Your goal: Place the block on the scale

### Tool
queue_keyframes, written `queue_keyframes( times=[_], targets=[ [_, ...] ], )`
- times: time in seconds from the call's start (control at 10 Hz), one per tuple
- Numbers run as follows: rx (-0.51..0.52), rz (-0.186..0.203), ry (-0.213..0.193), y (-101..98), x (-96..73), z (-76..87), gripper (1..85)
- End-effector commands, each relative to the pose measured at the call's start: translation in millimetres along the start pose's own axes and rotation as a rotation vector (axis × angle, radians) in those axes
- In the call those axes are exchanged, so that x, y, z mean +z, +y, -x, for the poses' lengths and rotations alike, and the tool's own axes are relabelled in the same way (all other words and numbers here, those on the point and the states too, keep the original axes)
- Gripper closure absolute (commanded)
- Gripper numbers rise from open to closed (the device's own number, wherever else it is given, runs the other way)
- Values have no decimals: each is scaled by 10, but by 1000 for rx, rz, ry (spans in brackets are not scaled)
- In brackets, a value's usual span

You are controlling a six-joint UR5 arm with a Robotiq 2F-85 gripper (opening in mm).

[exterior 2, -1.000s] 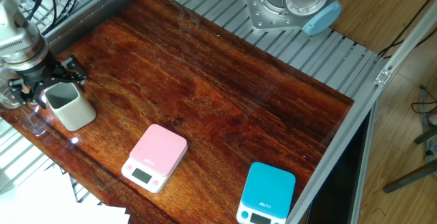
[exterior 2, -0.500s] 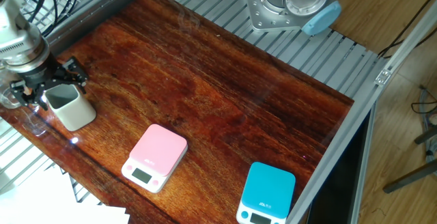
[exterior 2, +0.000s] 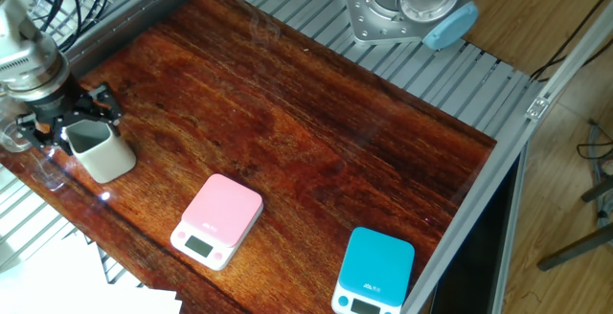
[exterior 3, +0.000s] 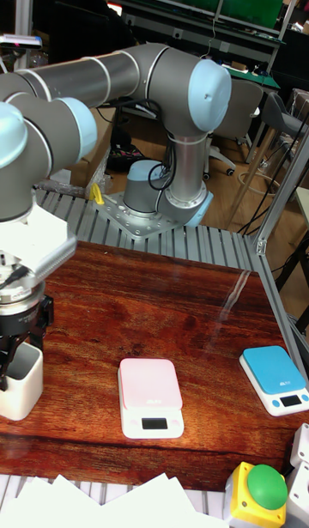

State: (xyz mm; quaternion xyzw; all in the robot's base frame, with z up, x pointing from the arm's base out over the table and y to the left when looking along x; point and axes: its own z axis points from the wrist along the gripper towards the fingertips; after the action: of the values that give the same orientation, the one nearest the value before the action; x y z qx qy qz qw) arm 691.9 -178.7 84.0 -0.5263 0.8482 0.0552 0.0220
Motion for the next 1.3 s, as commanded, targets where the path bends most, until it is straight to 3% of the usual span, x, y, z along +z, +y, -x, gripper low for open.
queue_keyframes(
  times=[0.0, 0.1, 0.3, 0.5, 0.8, 1.2],
  targets=[
    [82, -49, -19, -169, -116, -60, 427],
    [159, -58, -7, -175, -143, -86, 567],
    [311, -58, 30, -125, -268, -150, 720],
    [467, -49, 44, -83, -467, -56, 743],
    [747, -47, 72, 34, -779, 358, 847],
    [982, -32, 122, 332, -920, 1080, 847]
  ],
)
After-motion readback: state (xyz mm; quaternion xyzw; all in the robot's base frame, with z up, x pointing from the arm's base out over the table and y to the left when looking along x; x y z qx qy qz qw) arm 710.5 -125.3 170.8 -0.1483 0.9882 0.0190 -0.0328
